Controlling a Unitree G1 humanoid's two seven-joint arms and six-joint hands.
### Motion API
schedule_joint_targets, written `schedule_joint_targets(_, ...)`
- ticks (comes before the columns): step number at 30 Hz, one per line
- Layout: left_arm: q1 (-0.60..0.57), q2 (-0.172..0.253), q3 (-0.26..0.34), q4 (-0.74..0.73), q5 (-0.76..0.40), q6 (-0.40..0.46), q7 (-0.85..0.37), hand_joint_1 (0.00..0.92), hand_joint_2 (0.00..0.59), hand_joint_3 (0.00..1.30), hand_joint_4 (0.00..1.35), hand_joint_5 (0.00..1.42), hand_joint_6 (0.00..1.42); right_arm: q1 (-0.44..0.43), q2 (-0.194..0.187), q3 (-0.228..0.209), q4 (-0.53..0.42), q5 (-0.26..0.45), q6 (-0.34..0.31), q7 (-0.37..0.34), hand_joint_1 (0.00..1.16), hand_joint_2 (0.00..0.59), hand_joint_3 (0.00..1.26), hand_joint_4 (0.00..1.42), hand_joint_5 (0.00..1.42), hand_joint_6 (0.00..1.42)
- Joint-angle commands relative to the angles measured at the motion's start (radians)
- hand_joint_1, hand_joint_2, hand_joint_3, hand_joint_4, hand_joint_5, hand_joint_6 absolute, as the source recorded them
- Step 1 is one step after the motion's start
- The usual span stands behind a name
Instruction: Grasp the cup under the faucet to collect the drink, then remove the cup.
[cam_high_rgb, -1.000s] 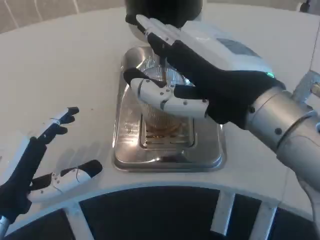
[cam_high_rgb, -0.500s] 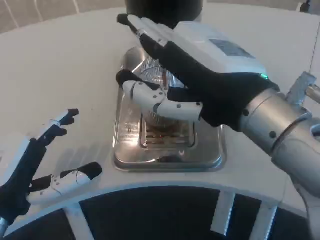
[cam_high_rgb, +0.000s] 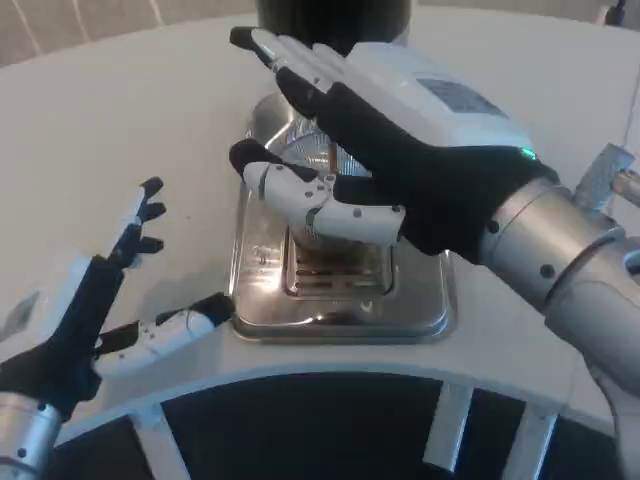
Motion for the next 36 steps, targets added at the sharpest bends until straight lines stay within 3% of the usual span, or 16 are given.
schedule_joint_targets(1, -0.034, -0.031, -0.033, 0.013, 0.012, 0.029, 0.002, 0.159, 0.032, 0.02, 0.05, 0.25, 0.27, 0.032, -0.001, 0.010, -0.028, 0.015, -0.024, 0.048, 0.12, 0.484, 0.00, 0.00, 0.00, 0.00)
schedule_joint_targets(14, -0.120, -0.071, -0.073, 0.062, 0.036, 0.052, 0.012, 0.186, 0.030, 0.01, 0.03, 0.27, 0.29, 0.040, 0.011, -0.006, -0.034, -0.013, -0.023, 0.077, 0.12, 0.484, 0.00, 0.00, 0.00, 0.00)
schedule_joint_targets(36, -0.248, -0.102, -0.130, 0.197, 0.058, 0.050, 0.048, 0.198, 0.032, 0.01, 0.02, 0.27, 0.30, 0.054, 0.003, -0.035, -0.038, -0.019, -0.038, 0.099, 0.13, 0.481, 0.00, 0.00, 0.00, 0.00)
